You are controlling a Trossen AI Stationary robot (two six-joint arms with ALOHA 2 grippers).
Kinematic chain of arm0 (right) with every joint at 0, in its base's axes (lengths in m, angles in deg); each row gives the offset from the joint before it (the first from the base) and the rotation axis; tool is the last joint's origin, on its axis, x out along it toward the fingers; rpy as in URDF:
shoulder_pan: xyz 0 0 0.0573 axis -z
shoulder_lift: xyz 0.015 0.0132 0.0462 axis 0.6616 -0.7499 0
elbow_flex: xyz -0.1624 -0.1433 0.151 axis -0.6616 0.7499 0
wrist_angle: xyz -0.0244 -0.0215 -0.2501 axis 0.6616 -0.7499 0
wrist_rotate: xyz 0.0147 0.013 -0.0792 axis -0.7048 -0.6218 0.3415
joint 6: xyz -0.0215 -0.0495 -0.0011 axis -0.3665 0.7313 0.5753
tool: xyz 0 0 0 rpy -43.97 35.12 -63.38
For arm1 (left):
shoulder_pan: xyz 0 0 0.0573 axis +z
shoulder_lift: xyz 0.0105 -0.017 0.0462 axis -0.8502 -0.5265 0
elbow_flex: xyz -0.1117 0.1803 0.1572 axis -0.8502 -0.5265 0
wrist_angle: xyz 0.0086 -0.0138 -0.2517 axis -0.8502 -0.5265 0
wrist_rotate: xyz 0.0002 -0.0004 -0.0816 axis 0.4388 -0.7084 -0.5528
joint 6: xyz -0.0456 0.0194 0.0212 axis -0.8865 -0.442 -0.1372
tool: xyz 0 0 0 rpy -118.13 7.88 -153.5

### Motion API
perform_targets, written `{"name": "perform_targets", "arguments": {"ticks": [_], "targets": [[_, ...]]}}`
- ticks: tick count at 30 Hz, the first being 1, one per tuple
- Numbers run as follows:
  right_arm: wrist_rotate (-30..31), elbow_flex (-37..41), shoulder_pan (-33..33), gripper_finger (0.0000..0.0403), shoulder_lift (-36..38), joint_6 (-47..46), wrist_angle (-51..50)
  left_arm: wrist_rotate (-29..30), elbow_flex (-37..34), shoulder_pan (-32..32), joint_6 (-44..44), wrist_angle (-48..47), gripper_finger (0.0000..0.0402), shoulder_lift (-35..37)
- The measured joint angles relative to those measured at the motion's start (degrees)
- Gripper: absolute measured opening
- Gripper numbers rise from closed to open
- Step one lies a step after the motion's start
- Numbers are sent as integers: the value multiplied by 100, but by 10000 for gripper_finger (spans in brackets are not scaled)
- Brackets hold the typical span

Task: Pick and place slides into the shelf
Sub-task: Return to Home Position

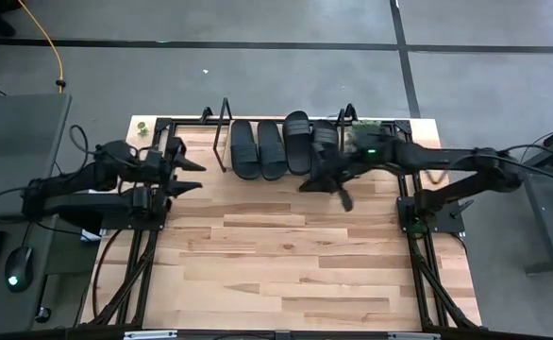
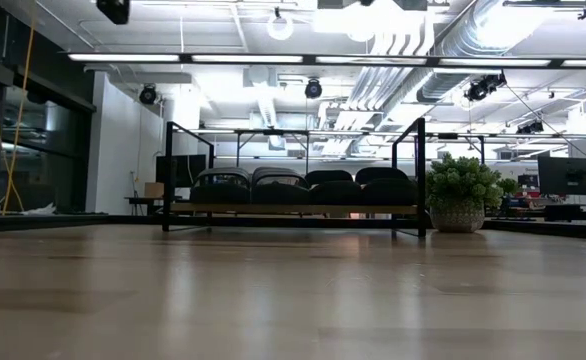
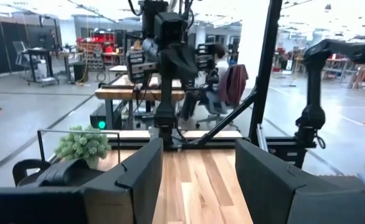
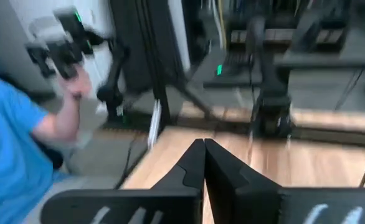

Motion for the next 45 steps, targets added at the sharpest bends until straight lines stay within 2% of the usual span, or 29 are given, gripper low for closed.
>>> {"name": "perform_targets", "arguments": {"ticks": [6, 12, 20, 26, 38, 45], "targets": [[-3, 1181, 130, 0, 1338, -110, 988, 115, -8, 2, 28, -371, 184, 404], [56, 2194, 260, 0, 2514, -302, 1795, 153, -10, 0, 133, -476, 184, 442], [1045, 3111, 267, 0, 3607, -384, 2152, 193, -255, 2, 199, -206, 184, 511], [977, 3457, 269, 0, 4028, -134, 2373, 563, -470, 2, -6, 96, 184, 556], [853, 4469, 267, 0, 4498, -235, 3564, 567, -788, 2, -66, 248, 184, 587], [595, 5098, 258, 0, 4500, -216, 4758, 356, -1228, 2, -159, 1051, 184, 852]]}}
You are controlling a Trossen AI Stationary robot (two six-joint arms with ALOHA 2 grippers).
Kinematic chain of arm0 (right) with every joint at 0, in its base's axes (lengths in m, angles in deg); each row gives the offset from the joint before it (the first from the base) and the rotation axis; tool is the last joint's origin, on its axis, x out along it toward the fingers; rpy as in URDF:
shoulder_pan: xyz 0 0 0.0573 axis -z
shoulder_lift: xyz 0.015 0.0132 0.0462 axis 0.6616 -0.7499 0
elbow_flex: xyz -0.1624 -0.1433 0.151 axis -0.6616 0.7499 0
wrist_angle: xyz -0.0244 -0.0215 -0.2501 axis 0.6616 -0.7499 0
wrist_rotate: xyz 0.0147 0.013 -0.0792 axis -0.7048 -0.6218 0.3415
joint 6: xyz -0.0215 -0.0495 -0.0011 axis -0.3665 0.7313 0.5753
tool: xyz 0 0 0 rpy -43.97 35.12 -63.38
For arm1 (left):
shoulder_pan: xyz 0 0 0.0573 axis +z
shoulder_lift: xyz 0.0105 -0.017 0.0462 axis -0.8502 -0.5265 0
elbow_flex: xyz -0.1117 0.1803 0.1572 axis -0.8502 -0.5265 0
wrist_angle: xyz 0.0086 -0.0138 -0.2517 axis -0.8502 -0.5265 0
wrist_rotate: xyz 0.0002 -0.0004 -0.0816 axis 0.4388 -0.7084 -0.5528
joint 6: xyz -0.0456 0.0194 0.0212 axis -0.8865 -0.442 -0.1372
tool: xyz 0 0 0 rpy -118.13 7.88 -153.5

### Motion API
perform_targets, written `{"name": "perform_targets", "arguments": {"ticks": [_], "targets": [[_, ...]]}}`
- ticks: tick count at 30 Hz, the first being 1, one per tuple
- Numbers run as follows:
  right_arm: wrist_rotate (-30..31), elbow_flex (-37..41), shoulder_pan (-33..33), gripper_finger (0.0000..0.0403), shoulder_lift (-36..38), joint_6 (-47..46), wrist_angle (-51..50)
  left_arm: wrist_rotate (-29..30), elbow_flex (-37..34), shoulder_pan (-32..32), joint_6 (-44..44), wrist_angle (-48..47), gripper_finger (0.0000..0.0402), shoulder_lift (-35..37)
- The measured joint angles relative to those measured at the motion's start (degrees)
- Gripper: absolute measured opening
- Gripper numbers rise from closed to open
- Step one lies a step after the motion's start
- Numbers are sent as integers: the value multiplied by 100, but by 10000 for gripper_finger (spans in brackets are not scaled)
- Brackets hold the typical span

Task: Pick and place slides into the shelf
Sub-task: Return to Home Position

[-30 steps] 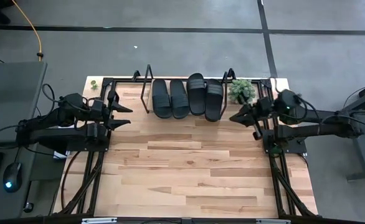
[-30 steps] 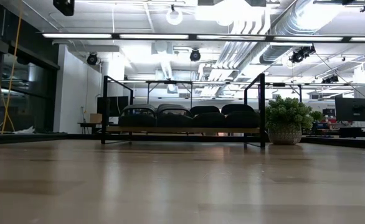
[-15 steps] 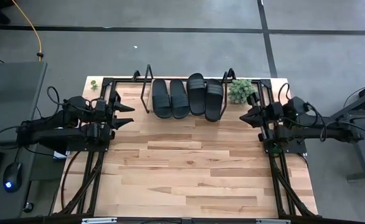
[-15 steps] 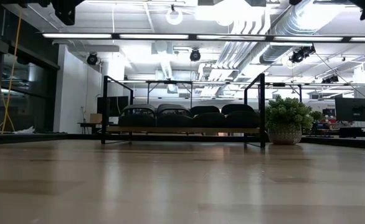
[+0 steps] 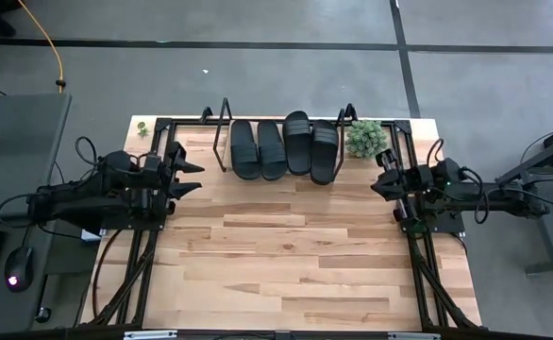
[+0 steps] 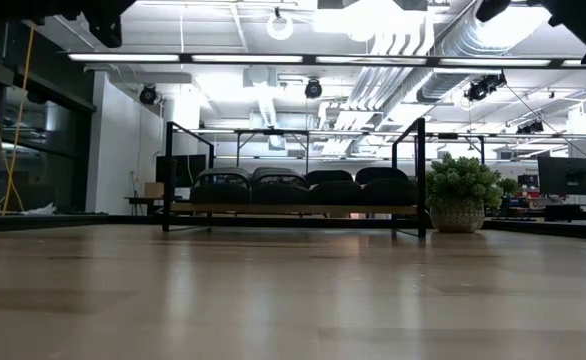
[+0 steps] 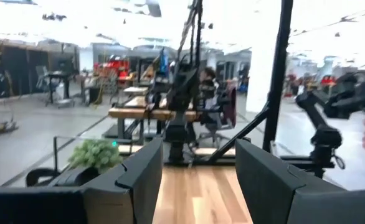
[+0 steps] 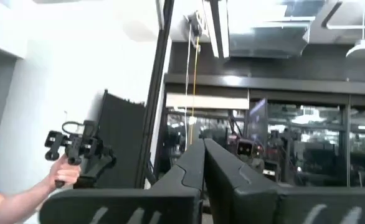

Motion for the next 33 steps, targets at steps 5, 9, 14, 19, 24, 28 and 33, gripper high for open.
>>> {"name": "perform_targets", "arguments": {"ticks": [5, 9, 14, 19, 24, 28, 33], "targets": [[1, 340, 9, 0, -2, -91, 658, -80, -157, -2, 4, 38, 184, 348], [0, 362, 7, 0, -2, -168, 693, -96, -254, -2, -23, 11, 184, 628], [-366, 362, -4, 0, -4, -191, 613, -98, -364, -2, -63, -203, 184, 915], [-843, 362, -4, 0, -4, -362, 591, -334, -520, 0, -200, -139, 184, 1174], [-861, 362, -6, 0, -9, -536, 341, -416, -661, -1, -306, -140, 184, 1398], [-770, 362, -6, 0, -9, -626, 258, -531, -808, -2, -364, -142, 184, 1462], [-438, 358, -6, 0, -9, -636, 239, -644, -1018, 0, -357, -115, 184, 1462]]}}
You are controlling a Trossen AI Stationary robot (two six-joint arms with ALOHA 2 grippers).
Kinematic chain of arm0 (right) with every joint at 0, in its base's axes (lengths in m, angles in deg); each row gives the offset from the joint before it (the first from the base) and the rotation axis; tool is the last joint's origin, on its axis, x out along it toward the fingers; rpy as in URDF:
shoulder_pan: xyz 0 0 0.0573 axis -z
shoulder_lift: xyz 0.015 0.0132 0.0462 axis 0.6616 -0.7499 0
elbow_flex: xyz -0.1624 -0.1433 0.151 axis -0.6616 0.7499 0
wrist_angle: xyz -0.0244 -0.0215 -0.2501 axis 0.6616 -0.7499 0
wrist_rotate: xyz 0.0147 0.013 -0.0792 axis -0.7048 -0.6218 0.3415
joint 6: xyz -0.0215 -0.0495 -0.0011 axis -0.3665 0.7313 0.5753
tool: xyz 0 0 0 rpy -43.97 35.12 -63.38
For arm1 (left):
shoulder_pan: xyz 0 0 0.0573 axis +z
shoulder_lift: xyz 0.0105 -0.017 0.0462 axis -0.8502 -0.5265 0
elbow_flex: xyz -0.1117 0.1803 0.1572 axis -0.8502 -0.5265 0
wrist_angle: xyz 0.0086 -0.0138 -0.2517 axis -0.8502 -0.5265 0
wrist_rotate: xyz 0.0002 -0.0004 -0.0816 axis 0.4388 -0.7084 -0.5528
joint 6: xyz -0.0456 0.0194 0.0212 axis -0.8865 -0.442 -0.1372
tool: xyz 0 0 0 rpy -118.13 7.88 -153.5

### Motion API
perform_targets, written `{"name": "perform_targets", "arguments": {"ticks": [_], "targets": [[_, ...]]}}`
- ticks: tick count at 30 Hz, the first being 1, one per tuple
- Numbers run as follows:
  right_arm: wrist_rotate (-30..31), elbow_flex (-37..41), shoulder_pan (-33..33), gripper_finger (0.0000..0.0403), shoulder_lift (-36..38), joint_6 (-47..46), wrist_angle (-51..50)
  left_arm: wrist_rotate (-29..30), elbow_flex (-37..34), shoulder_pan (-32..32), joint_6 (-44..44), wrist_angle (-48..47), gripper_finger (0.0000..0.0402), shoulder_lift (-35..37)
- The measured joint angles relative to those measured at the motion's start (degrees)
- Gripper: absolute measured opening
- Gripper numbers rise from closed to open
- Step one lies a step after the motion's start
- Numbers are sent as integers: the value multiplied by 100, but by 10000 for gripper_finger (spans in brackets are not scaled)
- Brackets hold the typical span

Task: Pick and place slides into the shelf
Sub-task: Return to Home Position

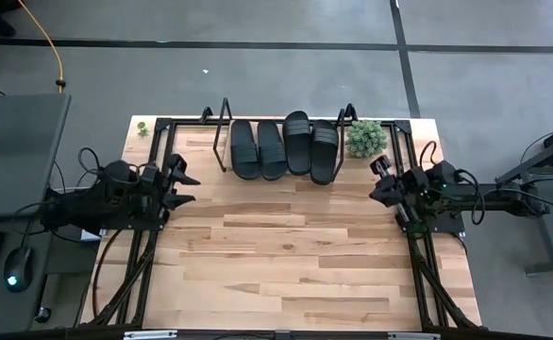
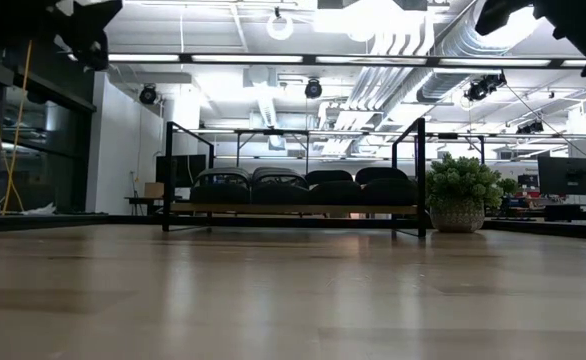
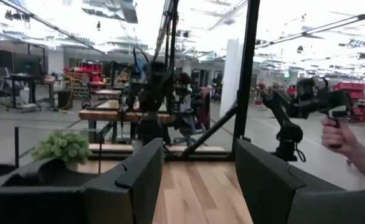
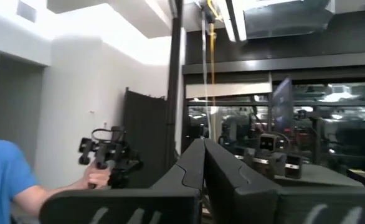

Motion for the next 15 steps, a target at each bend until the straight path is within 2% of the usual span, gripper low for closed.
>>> {"name": "perform_targets", "arguments": {"ticks": [5, 8, 11, 15], "targets": [[560, -2, 0, 0, -2, -194, -337, -5, -186, 0, -4, 16, 184, -2], [599, -2, -6, 0, 0, -148, -484, -9, -295, 0, -74, 129, 184, -1], [611, -2, -87, 0, -2, -134, -492, -21, -529, -2, -231, 642, 184, -2], [926, -4, -282, 0, 0, -58, -458, -27, -962, -2, -385, 1419, 184, -2]]}}
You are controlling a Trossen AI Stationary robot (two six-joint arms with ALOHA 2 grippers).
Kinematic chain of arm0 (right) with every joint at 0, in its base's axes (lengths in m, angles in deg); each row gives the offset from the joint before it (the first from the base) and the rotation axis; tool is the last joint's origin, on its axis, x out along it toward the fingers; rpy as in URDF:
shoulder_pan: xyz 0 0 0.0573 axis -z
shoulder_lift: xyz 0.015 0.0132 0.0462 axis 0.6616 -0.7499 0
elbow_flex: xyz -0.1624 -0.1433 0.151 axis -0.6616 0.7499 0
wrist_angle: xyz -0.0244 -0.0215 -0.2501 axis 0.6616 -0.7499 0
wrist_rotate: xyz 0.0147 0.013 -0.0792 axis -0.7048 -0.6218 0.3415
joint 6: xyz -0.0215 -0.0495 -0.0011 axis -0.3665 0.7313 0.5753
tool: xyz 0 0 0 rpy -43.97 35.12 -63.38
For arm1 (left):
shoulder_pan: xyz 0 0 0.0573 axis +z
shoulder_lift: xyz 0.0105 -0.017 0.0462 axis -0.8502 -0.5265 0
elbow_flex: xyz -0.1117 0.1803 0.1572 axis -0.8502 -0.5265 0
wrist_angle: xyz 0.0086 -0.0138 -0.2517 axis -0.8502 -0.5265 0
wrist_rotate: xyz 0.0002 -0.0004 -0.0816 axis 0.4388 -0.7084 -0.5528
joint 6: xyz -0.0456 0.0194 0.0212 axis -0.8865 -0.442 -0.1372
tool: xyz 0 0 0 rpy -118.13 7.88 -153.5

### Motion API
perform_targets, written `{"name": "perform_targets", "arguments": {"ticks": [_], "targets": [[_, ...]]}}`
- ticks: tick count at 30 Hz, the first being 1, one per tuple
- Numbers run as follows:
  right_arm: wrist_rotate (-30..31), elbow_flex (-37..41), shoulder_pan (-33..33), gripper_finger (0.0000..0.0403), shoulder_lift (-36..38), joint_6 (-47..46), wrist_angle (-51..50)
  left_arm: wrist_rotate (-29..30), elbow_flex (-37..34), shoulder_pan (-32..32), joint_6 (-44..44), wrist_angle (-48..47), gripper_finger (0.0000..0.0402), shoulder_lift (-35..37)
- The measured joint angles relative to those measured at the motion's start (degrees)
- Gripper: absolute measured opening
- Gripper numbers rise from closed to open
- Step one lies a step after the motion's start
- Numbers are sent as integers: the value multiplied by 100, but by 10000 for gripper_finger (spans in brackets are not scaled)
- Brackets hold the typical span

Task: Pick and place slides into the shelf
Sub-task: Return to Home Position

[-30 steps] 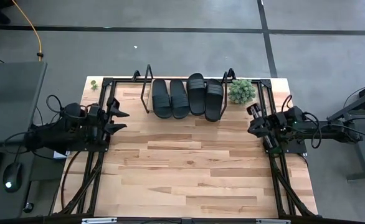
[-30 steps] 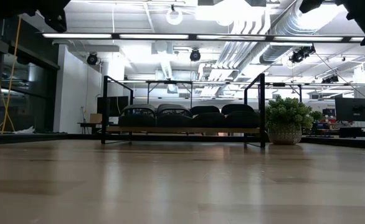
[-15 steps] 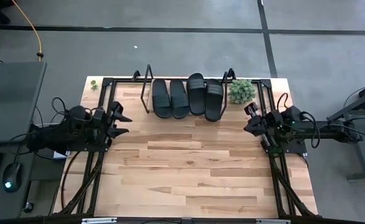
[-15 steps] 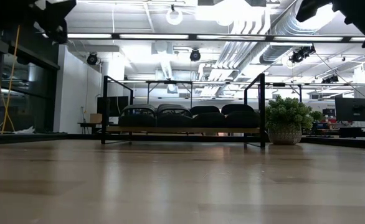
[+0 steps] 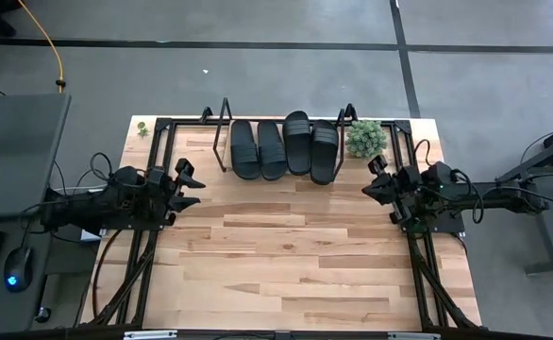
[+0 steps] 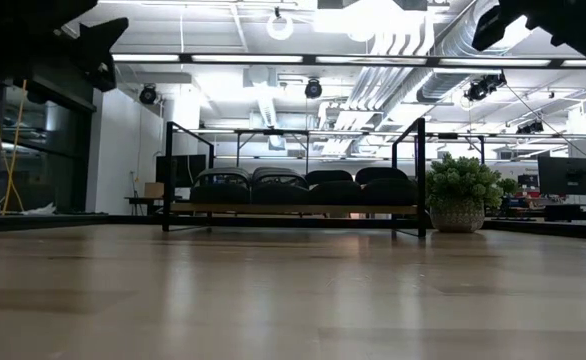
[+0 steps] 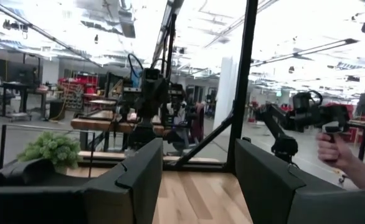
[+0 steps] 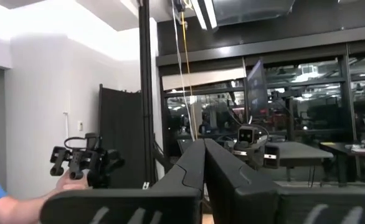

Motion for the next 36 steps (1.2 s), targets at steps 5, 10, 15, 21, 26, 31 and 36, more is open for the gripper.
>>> {"name": "perform_targets", "arguments": {"ticks": [5, 10, 15, 21, 26, 31, 36], "targets": [[212, 0, -128, 0, 0, 150, -47, 64, -37, 0, -39, -10, 184, 4], [220, 0, -151, 0, -2, 180, -169, 73, -37, 0, 0, -41, 184, 4], [233, 204, -151, 0, 0, 197, 57, 73, -37, 0, 2, -91, 184, 4], [555, 648, -118, 0, 35, 60, 698, 67, -32, 0, -1, -118, 184, 4], [386, 653, -120, 0, 40, 100, 714, 81, -30, 0, 42, -152, 184, 4], [386, 654, -120, 0, 37, 101, 620, 80, -30, 0, 104, -237, 184, 4], [355, 654, -120, 0, 39, 101, 518, 107, -30, 0, 117, -294, 184, 4]]}}
